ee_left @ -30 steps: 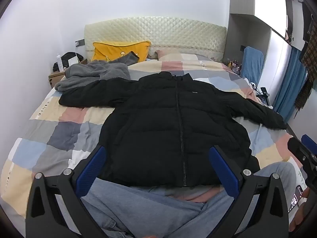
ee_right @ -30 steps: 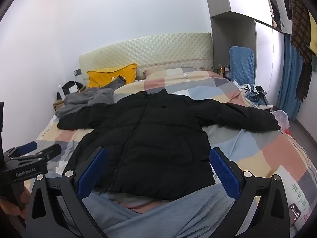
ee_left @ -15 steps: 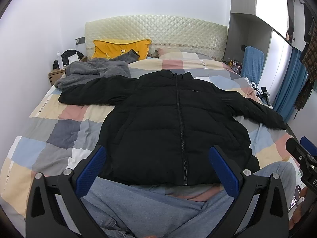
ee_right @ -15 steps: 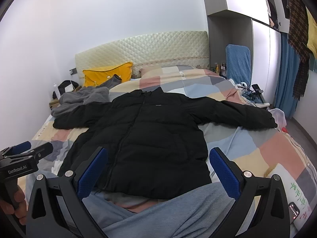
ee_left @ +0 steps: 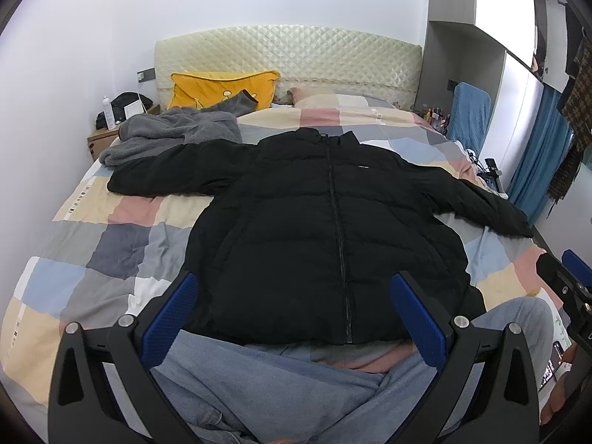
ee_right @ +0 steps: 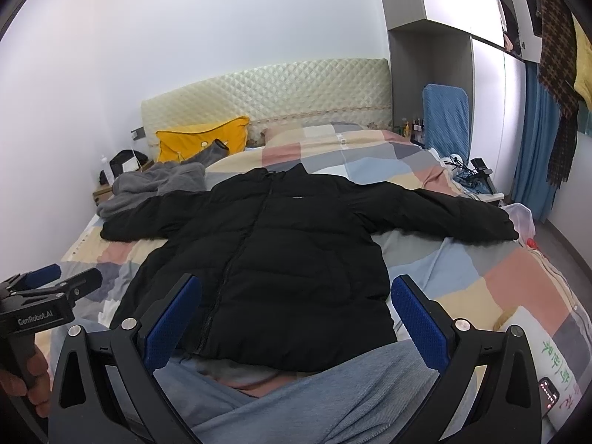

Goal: Fold large clothes

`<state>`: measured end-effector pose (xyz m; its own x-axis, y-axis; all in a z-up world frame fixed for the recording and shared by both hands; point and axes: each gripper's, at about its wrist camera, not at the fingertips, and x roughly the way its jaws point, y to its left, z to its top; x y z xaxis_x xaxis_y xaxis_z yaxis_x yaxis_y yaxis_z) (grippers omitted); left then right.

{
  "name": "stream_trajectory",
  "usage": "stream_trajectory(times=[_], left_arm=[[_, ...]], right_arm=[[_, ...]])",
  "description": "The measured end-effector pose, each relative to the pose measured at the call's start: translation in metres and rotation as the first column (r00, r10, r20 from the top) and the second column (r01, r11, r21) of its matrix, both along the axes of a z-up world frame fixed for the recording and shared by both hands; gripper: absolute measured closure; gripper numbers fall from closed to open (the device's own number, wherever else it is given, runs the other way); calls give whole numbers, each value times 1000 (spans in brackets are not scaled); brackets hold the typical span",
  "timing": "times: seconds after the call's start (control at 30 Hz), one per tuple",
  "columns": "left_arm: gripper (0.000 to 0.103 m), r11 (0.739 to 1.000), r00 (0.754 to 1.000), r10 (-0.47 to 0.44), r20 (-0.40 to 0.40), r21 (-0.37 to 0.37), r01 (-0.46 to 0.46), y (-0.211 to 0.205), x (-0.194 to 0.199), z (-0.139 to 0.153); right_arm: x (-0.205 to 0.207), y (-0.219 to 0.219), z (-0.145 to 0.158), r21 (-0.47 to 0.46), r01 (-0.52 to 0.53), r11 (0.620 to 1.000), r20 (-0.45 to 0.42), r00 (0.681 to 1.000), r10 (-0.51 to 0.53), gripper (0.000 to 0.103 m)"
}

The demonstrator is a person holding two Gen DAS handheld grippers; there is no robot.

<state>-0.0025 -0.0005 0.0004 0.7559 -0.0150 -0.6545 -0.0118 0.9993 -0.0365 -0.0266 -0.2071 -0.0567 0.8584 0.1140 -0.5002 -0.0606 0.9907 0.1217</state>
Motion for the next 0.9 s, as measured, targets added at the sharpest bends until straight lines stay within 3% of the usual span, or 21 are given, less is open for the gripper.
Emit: stream_trajectory(times=[0.9], left_arm=[[0,999,999,-50,-20,-10,50,-3,8,1]], right_arm=[[-5,-4,5,8,8,1000,5,1000,-8,0]])
